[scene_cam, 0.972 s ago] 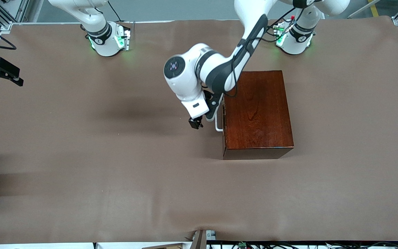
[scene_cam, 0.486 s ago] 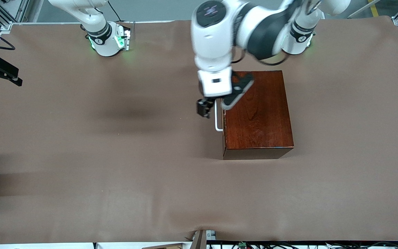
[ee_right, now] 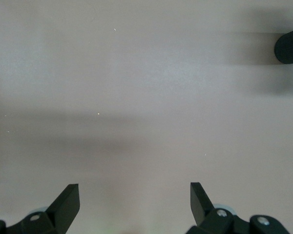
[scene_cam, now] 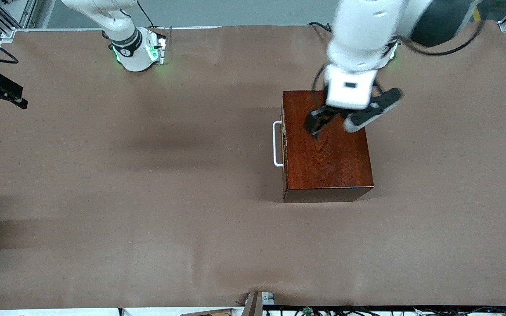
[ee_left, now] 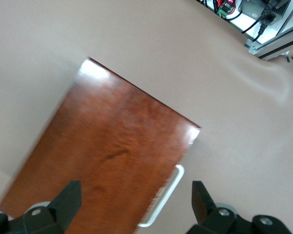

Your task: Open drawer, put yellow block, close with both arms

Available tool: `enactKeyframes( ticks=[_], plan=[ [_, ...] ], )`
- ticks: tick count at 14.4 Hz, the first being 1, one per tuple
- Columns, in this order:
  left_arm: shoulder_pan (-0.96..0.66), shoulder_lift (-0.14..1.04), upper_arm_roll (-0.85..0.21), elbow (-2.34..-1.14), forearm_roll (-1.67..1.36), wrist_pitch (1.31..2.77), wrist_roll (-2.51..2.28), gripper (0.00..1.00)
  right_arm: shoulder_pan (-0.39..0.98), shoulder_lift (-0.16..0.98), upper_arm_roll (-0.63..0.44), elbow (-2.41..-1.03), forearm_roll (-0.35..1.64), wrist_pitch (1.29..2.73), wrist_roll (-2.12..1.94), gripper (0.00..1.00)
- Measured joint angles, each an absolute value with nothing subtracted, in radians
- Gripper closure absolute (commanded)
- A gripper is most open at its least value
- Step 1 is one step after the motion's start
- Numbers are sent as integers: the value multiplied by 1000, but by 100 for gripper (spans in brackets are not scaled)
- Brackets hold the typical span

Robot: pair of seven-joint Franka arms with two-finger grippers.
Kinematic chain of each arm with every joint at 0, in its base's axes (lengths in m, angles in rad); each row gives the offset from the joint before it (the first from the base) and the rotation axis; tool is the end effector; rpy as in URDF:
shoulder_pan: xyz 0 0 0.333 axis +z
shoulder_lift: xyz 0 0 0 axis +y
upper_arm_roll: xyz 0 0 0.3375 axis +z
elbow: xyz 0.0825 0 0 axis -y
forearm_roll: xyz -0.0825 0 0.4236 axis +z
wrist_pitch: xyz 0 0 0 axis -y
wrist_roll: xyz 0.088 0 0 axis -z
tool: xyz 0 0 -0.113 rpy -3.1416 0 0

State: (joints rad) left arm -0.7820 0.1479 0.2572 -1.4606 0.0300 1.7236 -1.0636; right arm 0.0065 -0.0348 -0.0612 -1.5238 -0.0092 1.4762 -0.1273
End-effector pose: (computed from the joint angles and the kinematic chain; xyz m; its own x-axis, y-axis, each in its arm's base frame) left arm 0.5635 -0.3374 0.6221 0.8542 0.5066 0.1169 0.5015 -0.8622 0.0715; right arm 0.5718 -0.0331 0.6758 0.9973 0.0717 -0.0137 0.0718 -0.9974 0.0054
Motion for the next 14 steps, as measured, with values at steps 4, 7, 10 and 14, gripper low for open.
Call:
enactKeyframes(
  ticks=[4,7,10,14],
  plan=[
    [-656,28,256,-1514,34,1651,-794,0,6,-35,-62,-1524,-9,1473,-127,0],
    [-521,-8,257,-1521,34,1642,-543,0,6,-35,-61,-1524,-9,1472,-127,0],
    [-433,-18,254,-1523,34,1636,-403,0,6,-34,-61,-1524,-9,1472,-127,0],
    [-262,-20,112,-1533,34,1616,-289,0,6,-34,-61,-1524,-9,1470,-127,0]
  ],
)
